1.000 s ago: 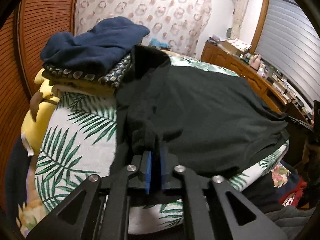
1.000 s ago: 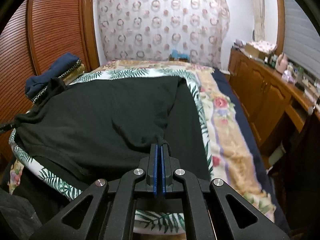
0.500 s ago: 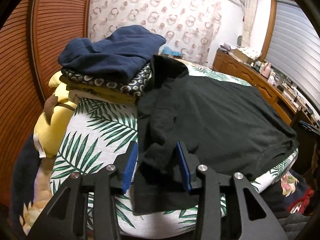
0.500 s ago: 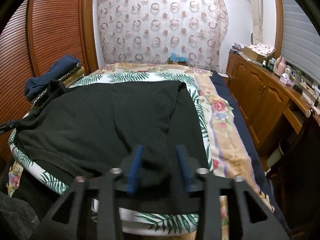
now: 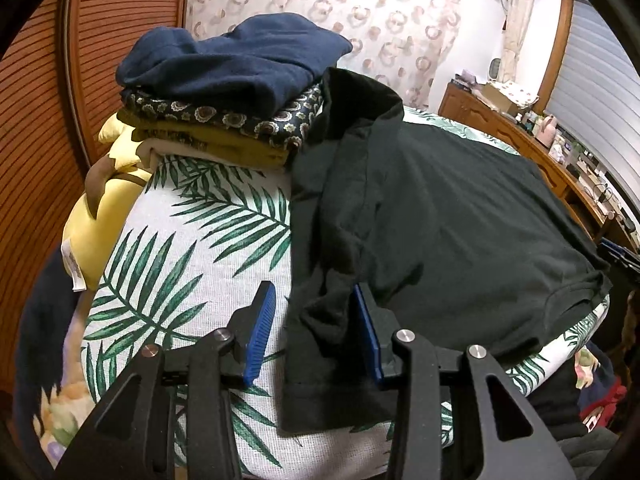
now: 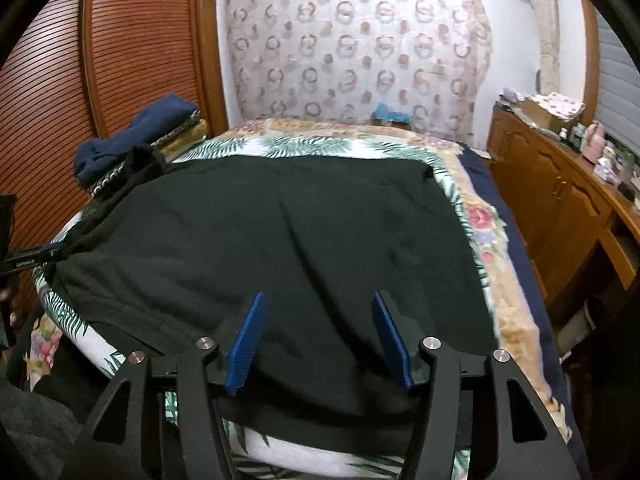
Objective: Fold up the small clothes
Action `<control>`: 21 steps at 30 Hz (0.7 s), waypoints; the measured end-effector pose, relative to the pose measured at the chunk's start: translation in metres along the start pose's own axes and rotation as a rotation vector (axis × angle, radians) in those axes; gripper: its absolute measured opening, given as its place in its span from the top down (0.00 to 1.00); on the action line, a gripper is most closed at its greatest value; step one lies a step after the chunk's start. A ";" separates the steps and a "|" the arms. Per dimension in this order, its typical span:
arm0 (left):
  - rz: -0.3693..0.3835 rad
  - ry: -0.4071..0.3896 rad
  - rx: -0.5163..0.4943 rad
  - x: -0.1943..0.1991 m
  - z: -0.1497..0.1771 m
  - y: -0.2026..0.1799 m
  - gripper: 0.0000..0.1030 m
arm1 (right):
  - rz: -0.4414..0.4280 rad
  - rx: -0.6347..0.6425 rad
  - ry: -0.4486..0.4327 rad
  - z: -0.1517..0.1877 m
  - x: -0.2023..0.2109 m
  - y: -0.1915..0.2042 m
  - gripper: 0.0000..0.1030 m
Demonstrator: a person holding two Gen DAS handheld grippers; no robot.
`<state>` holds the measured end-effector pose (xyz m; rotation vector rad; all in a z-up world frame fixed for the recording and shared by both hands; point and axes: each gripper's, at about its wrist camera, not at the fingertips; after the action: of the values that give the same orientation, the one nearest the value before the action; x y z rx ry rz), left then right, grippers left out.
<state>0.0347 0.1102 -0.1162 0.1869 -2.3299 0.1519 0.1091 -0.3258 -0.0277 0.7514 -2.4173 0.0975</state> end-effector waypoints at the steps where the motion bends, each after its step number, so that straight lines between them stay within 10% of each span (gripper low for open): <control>1: 0.006 -0.001 -0.004 0.000 -0.001 0.000 0.67 | 0.000 -0.002 0.007 0.000 -0.003 0.000 0.43; 4: 0.049 0.005 -0.019 -0.002 0.000 -0.002 0.90 | -0.007 -0.009 0.019 0.001 -0.006 -0.003 0.43; 21: 0.395 -0.145 -0.167 0.054 -0.079 -0.118 0.92 | 0.043 -0.124 0.006 0.008 0.011 -0.054 0.43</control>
<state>0.0743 0.0031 -0.0162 -0.3588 -2.4868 0.1412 0.1264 -0.3785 -0.0335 0.6418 -2.4095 -0.0333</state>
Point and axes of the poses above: each gripper's, at about its wrist camera, not at the fingertips, and x roughly against the way its jaws point, y to its left, z to its underside, and after that the axes turned 10 degrees about -z, right-handed
